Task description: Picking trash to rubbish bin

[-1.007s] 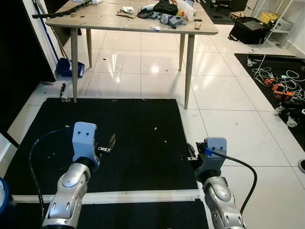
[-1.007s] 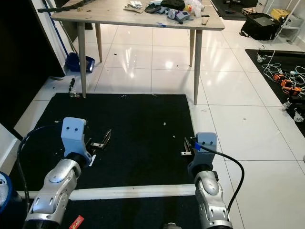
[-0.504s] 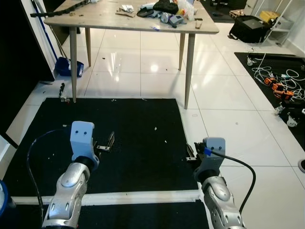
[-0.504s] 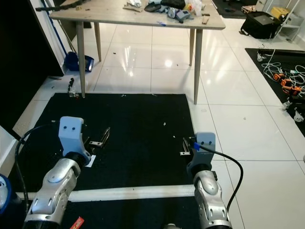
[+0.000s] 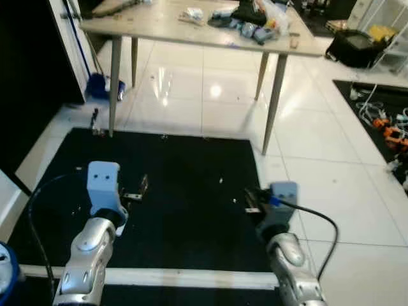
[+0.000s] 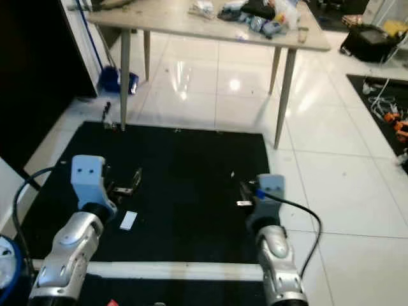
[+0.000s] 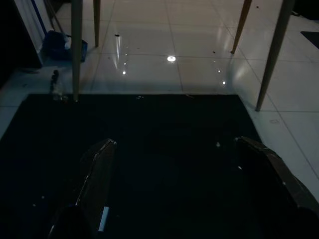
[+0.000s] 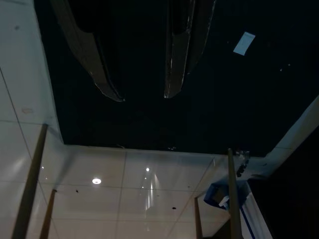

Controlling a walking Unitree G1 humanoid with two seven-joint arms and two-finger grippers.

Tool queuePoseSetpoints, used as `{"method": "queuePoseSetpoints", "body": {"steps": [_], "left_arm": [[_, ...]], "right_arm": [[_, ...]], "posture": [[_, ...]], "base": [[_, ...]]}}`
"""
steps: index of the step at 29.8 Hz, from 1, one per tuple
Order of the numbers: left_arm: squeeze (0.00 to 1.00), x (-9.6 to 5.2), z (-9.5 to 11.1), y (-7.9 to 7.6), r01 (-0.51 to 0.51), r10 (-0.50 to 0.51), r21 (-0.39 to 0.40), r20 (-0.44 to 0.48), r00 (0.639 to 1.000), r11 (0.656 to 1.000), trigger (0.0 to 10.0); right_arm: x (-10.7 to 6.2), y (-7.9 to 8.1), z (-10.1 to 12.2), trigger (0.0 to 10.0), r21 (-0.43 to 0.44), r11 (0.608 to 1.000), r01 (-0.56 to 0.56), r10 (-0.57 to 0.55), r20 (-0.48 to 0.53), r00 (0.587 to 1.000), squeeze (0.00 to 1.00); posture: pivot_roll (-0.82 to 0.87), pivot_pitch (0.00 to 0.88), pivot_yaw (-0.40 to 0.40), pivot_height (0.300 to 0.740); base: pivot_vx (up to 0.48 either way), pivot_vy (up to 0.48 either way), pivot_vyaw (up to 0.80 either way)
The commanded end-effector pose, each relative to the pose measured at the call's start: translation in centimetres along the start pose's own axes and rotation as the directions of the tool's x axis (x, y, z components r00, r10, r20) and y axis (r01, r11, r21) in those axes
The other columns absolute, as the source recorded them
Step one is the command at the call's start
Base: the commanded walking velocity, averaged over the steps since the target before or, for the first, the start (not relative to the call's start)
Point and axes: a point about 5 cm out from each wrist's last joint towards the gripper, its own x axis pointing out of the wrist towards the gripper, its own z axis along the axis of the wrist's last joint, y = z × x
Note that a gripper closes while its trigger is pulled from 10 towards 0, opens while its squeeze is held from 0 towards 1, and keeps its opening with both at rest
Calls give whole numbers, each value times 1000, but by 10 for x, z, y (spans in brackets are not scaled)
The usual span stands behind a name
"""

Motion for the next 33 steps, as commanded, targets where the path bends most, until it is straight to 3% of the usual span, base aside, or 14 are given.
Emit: {"method": "queuePoseSetpoints", "body": {"steps": [1,33], "left_arm": [[0,-2,-1,-3,14,-15,-8,-7,1000,1000,10000],[0,7,7,-5,22,-22,-6,17,1000,1000,10000]], "right_arm": [[-4,-6,-3,10000,-6,1000,19,-19,-20,1000,0],[0,-14,0,10000,-39,998,40,-40,8,999,0]], "posture": [[34,177,-16,740],[41,166,4,740]], "base": [[352,0,0],[350,0,0]]}}
